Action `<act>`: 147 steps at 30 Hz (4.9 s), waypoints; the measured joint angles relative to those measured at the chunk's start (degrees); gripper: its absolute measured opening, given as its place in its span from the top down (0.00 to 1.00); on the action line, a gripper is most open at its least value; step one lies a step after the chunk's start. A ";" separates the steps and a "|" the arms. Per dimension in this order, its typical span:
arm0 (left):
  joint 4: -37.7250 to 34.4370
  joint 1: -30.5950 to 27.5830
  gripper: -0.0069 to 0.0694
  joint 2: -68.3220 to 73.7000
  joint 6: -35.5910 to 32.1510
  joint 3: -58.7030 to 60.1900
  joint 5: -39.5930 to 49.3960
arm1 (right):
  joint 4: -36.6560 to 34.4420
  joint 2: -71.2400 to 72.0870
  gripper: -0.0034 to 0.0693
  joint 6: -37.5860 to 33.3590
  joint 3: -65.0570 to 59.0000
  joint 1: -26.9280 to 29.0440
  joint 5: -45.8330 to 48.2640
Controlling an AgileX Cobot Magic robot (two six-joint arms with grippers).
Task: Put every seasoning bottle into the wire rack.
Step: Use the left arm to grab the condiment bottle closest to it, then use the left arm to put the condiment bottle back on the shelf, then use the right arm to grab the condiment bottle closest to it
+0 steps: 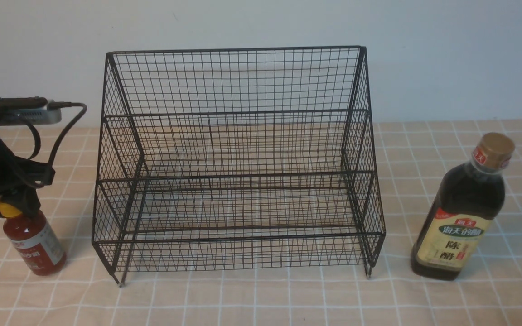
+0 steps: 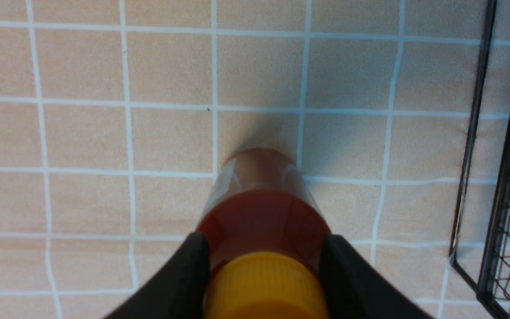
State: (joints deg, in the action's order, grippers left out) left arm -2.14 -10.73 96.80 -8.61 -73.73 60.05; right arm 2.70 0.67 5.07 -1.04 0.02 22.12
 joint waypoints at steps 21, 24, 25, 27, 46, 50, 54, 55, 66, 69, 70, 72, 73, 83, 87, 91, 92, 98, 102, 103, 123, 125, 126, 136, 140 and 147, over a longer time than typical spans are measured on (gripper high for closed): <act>-0.24 22.50 0.54 -20.89 14.36 -13.26 13.22 | 0.00 0.00 0.97 0.00 0.00 0.00 0.00; 0.60 24.76 0.54 -19.64 15.81 -13.26 13.22 | 0.00 0.00 0.97 0.00 0.00 0.00 0.00; 1.57 27.03 0.54 -17.87 17.13 -13.26 13.22 | 0.00 0.00 0.97 0.00 0.00 0.00 0.00; 2.14 28.48 0.54 -15.82 17.90 -13.26 13.16 | 0.00 0.00 0.97 0.00 0.00 0.00 0.00; 2.92 30.32 0.54 2.13 20.91 -13.26 11.50 | 0.00 0.00 0.97 0.00 0.00 0.00 0.00; 2.92 30.32 0.54 3.16 21.94 -13.26 11.39 | 0.00 0.00 0.97 0.00 0.00 0.00 0.00; 2.92 30.32 0.45 3.37 22.24 -13.26 11.22 | 0.00 0.00 0.97 0.00 0.00 0.00 0.00; 2.92 30.32 0.44 3.36 22.24 -13.26 11.22 | 0.00 0.00 0.97 0.00 0.00 0.00 0.00; 3.87 30.32 0.32 3.07 22.44 -18.45 11.08 | 0.00 0.00 0.97 0.00 0.00 0.00 0.00; 3.95 30.32 0.41 1.92 22.07 -21.76 11.08 | 0.00 0.00 0.97 0.00 0.00 0.00 0.00; 3.95 30.32 0.44 1.42 21.81 -22.45 11.08 | 0.00 0.00 0.97 0.00 0.00 0.00 0.00; 3.95 30.39 0.58 -1.37 19.99 -24.03 11.08 | 0.00 0.00 0.97 0.00 0.00 0.00 0.00; 3.95 30.39 0.65 -3.02 18.99 -24.23 11.08 | 0.00 0.00 0.97 0.00 0.00 0.00 0.00; 5.24 30.61 0.92 -27.00 15.11 -13.73 11.66 | 0.00 0.00 0.97 0.00 0.00 0.00 0.00; 5.93 30.61 0.92 -35.72 15.11 -5.38 8.41 | -0.24 0.00 0.97 0.00 -0.08 0.00 -0.75; 5.99 30.61 0.92 -51.47 15.11 11.85 -4.65 | -5.25 0.00 0.97 0.24 -0.50 0.00 -8.53; 5.99 30.61 0.92 -54.06 15.11 15.84 -7.75 | -6.62 0.00 0.97 0.30 -0.50 0.00 -10.06; 5.90 30.61 0.92 -68.73 15.11 34.60 -19.26 | -12.09 0.00 0.97 1.33 -0.50 0.00 -19.35; 5.81 30.61 0.92 -76.97 15.11 46.25 -23.02 | -12.34 0.00 0.97 1.47 -0.50 0.00 -21.13; 5.81 30.61 0.92 -78.19 15.11 48.10 -23.09 | -12.49 0.00 0.97 1.51 -0.50 0.00 -21.27; 5.77 30.61 0.92 -84.23 15.11 55.55 -30.49 | -15.47 -33.46 0.97 -1.13 47.82 0.00 26.11; 5.77 30.61 0.92 -84.23 15.11 55.55 -30.43 | -15.47 -38.97 0.97 -3.65 53.05 0.00 34.15; 5.77 30.61 0.92 -84.23 15.11 55.55 -30.43 | -15.47 -43.40 0.97 -5.07 57.94 0.00 39.22; 5.77 30.61 0.92 -84.28 15.11 55.55 -30.23 | -16.10 -66.16 0.80 -8.97 76.17 -3.61 49.51; 5.77 30.61 0.92 -84.28 15.11 55.55 -30.23 | -14.63 -69.52 0.64 -10.03 76.66 -7.61 47.80; 5.77 30.61 0.92 -84.28 15.11 55.55 -30.19 | -7.18 -76.40 0.23 -6.33 76.77 -11.59 44.87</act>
State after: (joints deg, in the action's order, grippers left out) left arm 3.63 19.88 12.53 6.50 -18.18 29.87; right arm -4.48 -75.73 -1.26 75.73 -11.56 66.99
